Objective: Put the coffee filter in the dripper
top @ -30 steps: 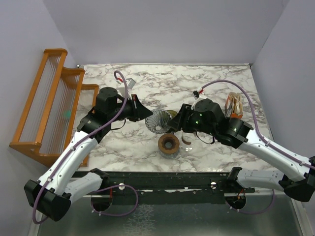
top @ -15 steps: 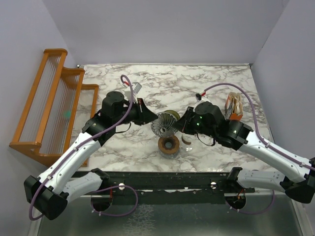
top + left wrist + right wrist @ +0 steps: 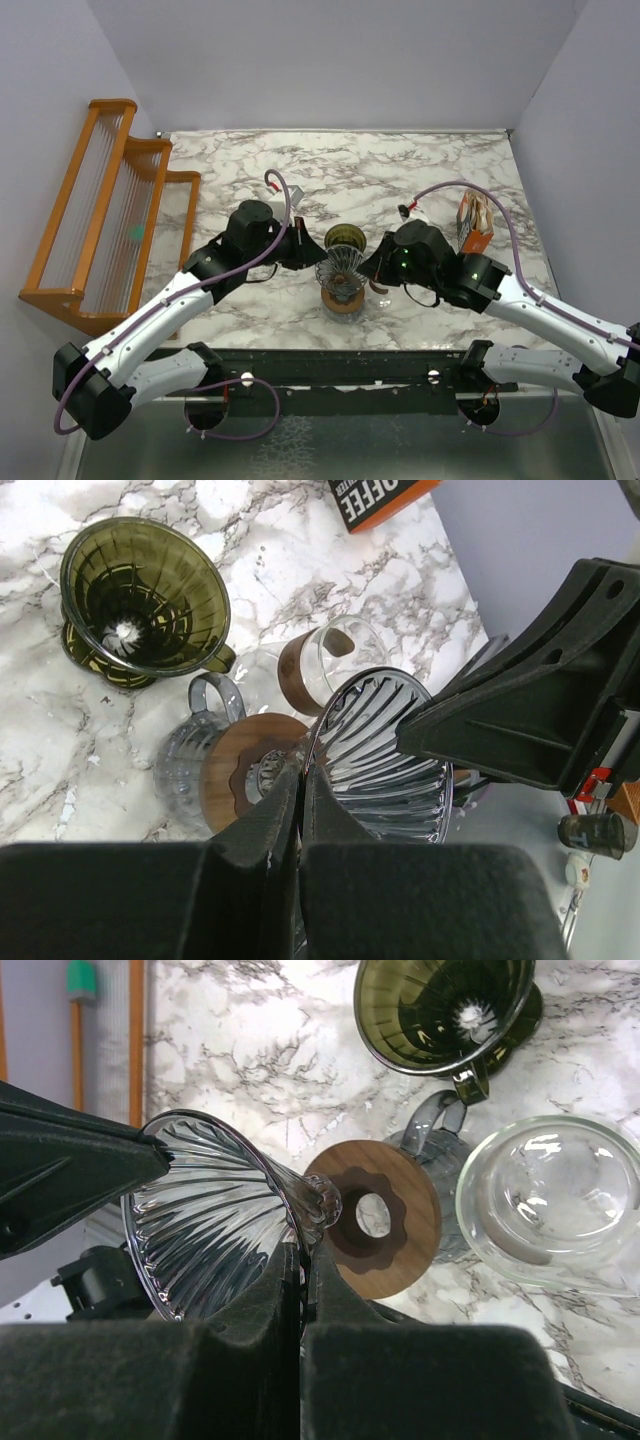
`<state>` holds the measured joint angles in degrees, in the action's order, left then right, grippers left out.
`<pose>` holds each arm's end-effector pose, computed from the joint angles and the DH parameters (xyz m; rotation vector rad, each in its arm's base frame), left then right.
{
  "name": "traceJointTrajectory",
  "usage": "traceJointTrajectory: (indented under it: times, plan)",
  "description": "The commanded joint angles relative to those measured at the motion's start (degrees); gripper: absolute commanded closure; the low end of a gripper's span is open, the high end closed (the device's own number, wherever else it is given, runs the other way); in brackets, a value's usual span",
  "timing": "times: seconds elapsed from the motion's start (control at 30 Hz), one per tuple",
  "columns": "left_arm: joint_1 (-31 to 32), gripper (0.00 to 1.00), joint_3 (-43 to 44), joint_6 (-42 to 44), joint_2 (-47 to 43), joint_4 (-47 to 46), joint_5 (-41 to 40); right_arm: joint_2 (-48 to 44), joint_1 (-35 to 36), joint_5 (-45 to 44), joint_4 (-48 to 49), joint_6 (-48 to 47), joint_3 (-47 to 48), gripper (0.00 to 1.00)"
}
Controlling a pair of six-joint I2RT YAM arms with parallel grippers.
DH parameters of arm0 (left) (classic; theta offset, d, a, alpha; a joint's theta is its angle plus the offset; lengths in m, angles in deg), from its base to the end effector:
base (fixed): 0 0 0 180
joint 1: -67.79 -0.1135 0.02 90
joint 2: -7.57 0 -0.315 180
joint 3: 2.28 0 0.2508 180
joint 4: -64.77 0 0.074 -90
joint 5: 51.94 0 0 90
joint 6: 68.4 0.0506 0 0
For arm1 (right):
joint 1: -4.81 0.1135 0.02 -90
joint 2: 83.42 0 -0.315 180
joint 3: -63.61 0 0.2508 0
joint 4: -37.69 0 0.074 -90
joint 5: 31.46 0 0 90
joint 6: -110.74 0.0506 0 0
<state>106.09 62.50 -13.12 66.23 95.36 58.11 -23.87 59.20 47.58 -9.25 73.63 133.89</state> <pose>0.1589 -0.1476 0.3589 0.3122 2.1453 -1.1308 0.1281 0.1623 0.3587 0.0824 2.3170 0.8142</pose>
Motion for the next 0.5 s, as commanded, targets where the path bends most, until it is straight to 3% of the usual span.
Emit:
traceJointTrajectory:
  times: [0.0,0.47]
  plan:
    - [2.84,1.0,-0.75,-0.63,0.98,-1.37,-4.27,-1.58,0.06,-3.11,-2.48,-1.38,-2.02,1.0]
    - [5.9,1.0,-4.13,-1.67,1.56,-0.98,-9.48,-0.92,0.09,-2.59,-2.31,-2.9,-5.31,0.99]
